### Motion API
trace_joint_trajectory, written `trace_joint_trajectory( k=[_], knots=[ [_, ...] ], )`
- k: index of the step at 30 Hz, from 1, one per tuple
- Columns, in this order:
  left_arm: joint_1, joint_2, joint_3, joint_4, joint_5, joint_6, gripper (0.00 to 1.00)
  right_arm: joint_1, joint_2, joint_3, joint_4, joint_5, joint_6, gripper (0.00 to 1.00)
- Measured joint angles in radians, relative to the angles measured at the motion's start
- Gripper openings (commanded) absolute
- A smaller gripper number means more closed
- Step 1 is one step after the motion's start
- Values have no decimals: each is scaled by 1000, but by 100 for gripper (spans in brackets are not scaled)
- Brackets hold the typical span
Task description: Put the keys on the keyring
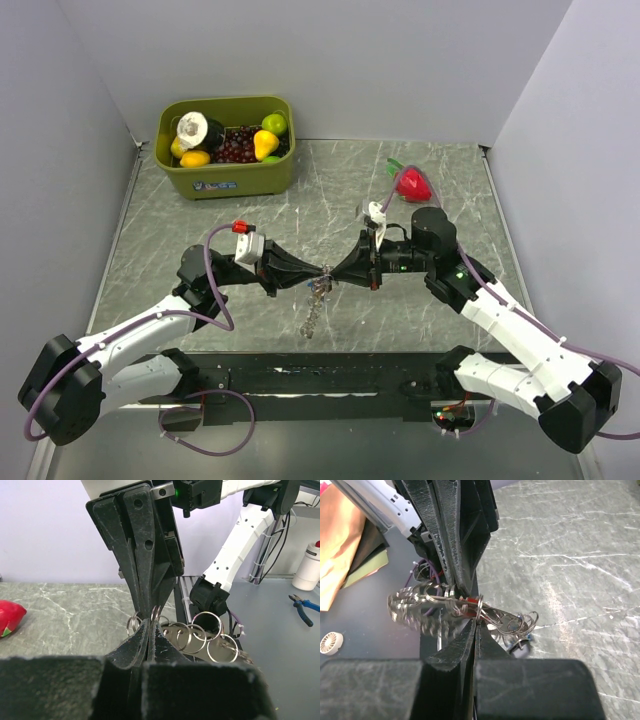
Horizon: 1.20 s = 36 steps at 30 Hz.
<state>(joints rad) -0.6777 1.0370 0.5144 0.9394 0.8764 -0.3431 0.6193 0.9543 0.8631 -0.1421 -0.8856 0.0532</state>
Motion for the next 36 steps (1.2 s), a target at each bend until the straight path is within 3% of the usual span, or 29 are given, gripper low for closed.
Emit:
trace_joint_trajectory(
  k=[11,12,13,16,19,30,36],
  knots=[
    [0,0,0,13,9,-23,1,0,14,0,-2,-18,-21,1],
    [0,0,0,15,9,-22,1,0,13,0,-5,-19,-22,5],
    [0,0,0,16,9,-21,1,0,11,0,-10,-20,-28,18],
    [0,-1,0,18,8,-19,1,0,-6,0,-43,-6,-54,41],
    [0,-13,0,21,8,-17,1,0,-41,0,-93,19,-84,49],
    [0,-19,0,79,7,-25,1,0,-114,-40,-27,-52,-36,53],
    [0,-9,-5,142,9,-55,1,0,-97,-87,51,-84,19,61]
  ],
)
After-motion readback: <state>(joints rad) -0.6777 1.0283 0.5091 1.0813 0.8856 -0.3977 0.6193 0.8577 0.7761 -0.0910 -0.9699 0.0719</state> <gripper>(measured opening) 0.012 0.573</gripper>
